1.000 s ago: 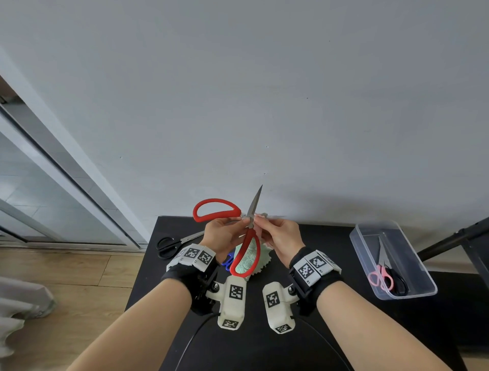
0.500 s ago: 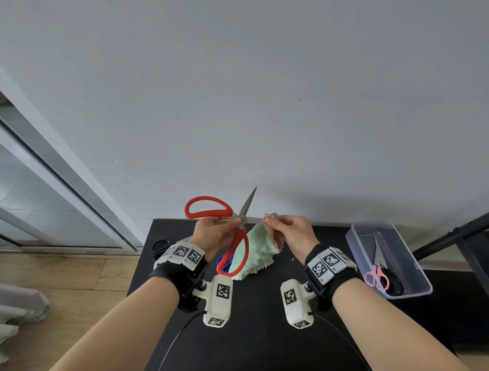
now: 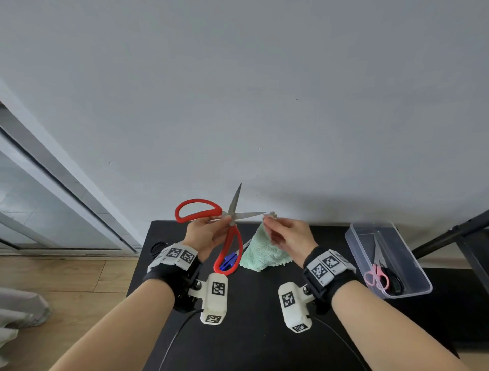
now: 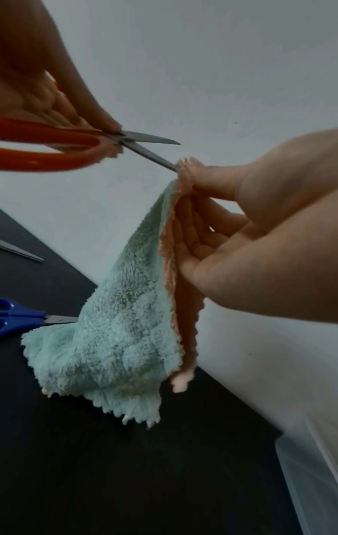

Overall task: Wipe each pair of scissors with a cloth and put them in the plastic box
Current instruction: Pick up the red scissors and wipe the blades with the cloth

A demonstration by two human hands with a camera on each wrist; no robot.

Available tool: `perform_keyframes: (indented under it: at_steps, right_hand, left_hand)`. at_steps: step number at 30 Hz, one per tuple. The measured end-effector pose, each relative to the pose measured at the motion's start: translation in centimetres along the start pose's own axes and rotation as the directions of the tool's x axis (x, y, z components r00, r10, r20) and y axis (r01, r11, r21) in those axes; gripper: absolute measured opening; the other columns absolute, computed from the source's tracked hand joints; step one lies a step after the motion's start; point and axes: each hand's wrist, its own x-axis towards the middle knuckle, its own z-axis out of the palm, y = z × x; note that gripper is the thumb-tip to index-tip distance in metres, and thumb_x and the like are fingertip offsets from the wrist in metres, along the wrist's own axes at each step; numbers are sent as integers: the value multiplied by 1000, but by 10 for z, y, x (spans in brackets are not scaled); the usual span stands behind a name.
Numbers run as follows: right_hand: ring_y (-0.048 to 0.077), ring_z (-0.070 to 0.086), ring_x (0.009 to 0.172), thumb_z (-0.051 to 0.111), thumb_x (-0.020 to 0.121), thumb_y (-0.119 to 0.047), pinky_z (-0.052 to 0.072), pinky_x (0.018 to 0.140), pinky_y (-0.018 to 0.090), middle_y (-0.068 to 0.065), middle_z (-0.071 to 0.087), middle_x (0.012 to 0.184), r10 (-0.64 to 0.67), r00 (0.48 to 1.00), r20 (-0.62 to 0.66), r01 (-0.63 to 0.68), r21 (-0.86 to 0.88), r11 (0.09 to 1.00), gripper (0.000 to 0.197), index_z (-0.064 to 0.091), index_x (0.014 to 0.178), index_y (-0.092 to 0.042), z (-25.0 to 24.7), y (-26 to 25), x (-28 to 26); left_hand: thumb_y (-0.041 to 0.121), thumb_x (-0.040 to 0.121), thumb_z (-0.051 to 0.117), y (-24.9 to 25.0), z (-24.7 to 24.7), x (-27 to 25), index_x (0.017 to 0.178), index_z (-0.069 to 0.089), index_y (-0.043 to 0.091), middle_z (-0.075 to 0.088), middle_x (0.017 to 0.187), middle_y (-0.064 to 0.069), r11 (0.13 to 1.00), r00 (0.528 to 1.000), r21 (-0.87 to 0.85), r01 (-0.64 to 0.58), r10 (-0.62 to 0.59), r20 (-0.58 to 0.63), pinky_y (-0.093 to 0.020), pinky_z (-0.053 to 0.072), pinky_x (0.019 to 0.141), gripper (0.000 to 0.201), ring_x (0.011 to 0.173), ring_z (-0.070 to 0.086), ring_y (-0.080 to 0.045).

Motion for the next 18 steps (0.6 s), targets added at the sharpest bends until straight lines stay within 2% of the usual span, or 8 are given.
perform_keyframes:
  at_steps: [4,8,11,15,18]
  right_hand:
    - [17,49,57,69,83,-7,37,57,28,8,59,64,28,1000,-3,-27,54,998,25,66,97,14,18,7,3]
    - [19,65,69,67,84,-3,54,73,29,14,69,80,50,999,8,-50,100,994,14,70,95,5,31,7,6]
    - [23,69,76,70,83,-7,57,72,30,18,72,87,1,999,-38,0,25,1000,11,72,90,2,37,6,7]
    - [25,69,81,71,83,-14,55,80,35,21,72,92,-56,996,-63,48,-124,991,16,73,89,1,35,7,9]
    - [24,66,75,70,84,-15,53,74,34,22,70,86,-54,997,-54,48,-118,992,18,73,87,3,33,8,9]
  left_hand:
    - [3,86,63,-2,12,-2,110,59,-10,69,88,-15,998,999,-55,12,-10,34,-27,57,62,27,72,71,-19]
    - [3,86,63,-4,21,-5,115,56,-13,67,103,-24,998,997,-59,22,-17,77,-31,57,67,34,82,70,-26]
    - [3,86,63,-5,25,-6,116,55,-15,67,103,-24,999,996,-47,19,-15,82,-32,58,70,36,85,70,-29]
    - [1,85,64,-9,26,-5,113,57,-14,68,100,-25,1000,999,13,-14,13,39,-37,59,76,31,85,70,-31]
    - [1,84,66,-9,25,-6,109,59,-11,68,100,-25,998,999,51,-26,25,21,-39,58,78,29,86,70,-34]
